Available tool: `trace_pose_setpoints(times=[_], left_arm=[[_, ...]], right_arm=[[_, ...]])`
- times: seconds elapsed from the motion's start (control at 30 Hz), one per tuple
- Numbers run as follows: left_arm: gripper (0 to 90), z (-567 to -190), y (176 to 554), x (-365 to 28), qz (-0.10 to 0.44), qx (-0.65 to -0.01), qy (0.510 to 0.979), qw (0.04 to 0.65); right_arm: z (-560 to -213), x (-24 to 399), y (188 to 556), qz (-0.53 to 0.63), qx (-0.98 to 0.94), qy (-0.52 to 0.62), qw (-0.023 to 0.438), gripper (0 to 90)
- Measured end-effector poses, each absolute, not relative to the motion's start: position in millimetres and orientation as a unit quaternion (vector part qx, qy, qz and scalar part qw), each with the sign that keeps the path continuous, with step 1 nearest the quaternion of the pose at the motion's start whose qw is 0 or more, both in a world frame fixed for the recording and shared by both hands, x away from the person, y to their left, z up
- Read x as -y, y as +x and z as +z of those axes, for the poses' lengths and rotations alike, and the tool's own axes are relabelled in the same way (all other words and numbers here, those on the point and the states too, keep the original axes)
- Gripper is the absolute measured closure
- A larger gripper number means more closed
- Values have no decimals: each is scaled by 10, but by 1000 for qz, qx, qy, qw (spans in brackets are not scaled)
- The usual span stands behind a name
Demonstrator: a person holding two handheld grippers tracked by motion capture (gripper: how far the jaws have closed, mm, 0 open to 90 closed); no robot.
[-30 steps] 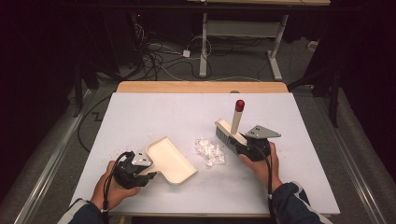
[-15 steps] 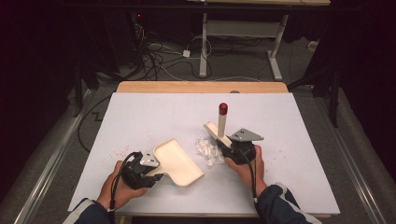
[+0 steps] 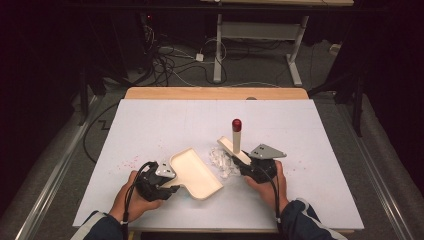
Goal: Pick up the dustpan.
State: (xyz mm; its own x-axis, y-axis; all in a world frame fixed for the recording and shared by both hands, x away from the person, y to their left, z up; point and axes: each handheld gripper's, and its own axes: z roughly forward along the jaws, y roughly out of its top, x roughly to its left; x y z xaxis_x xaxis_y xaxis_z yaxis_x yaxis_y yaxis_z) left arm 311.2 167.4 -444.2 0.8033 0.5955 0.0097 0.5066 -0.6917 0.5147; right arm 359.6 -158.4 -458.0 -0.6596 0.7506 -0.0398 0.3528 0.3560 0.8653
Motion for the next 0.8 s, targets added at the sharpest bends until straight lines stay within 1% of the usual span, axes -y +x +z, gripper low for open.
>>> trace_pose_setpoints(times=[0.3, 0.47, 0.53, 0.6, 0.73, 0.8], left_arm=[[635, -4442, 3161, -1609, 88, -296, 917, 254], [635, -4442, 3183, -1595, 86, -298, 916, 256], [636, -4441, 3183, -1591, 85, -298, 916, 255], [635, -4432, 3179, -1587, 85, -299, 915, 257], [635, -4434, 3168, -1575, 87, -300, 915, 255], [636, -4431, 3168, -1573, 87, -299, 916, 254]], right_arm=[[-4527, 1677, 3704, 463, -776, 381, 195, 673], [-4540, 1671, 3755, 482, -748, 401, 217, 679], [-4543, 1628, 3768, 479, -746, 397, 240, 679], [-4564, 1576, 3768, 474, -748, 392, 252, 679], [-4583, 1466, 3749, 470, -755, 376, 260, 679], [-4598, 1410, 3727, 473, -759, 370, 253, 678]])
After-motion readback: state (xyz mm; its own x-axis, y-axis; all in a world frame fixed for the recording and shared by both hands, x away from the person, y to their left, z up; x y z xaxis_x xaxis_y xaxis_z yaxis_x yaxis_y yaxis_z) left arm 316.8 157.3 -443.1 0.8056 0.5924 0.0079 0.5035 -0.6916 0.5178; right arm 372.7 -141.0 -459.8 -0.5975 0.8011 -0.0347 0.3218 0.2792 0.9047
